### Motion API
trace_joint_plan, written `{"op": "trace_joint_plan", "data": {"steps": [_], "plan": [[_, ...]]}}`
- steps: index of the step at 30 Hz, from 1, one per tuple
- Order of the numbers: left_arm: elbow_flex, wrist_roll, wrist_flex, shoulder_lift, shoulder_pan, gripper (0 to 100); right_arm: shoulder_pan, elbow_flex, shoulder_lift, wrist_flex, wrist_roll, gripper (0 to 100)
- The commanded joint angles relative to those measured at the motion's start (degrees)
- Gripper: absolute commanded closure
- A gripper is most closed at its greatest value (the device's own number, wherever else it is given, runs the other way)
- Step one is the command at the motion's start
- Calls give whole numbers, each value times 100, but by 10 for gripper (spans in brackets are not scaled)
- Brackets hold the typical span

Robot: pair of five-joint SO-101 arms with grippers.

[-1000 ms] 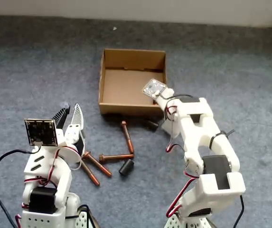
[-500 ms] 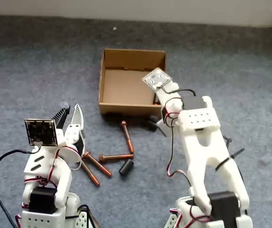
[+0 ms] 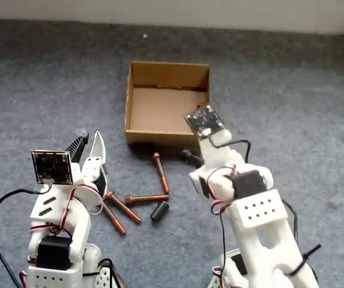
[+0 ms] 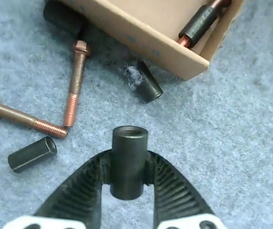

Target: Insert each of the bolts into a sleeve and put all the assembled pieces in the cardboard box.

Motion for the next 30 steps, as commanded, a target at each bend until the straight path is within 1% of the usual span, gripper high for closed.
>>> {"op": "trace_joint_plan", "data": {"steps": [1,3,4,6,8,12,16,19,22,27,30], "plan": [[-57,-9,-88,13,31,912,57,391,-655,-435,-413,993],[-75,-70,-79,22,224,912,242,875,-927,-963,-730,993],[-84,-246,-70,22,321,913,321,1138,-1059,-1244,-818,993],[-110,-519,0,22,418,928,470,1622,-1305,-1692,-844,993],[-321,-642,176,22,426,941,637,2026,-1543,-2026,-853,993],[-1095,-703,923,31,523,941,919,2554,-1974,-2431,-870,993],[-1859,-1046,1653,277,954,941,1095,2879,-2343,-2765,-870,993],[-2396,-1081,1916,1209,1182,941,1253,2985,-2563,-2826,-870,993],[-2967,-1064,1960,2554,1341,941,1429,2985,-2721,-2826,-870,993],[-3732,-1055,1969,4558,1613,941,1754,2985,-2888,-2826,-1204,993],[-4048,-721,1969,5657,1727,935,1895,2985,-2914,-2835,-1222,993]]}}
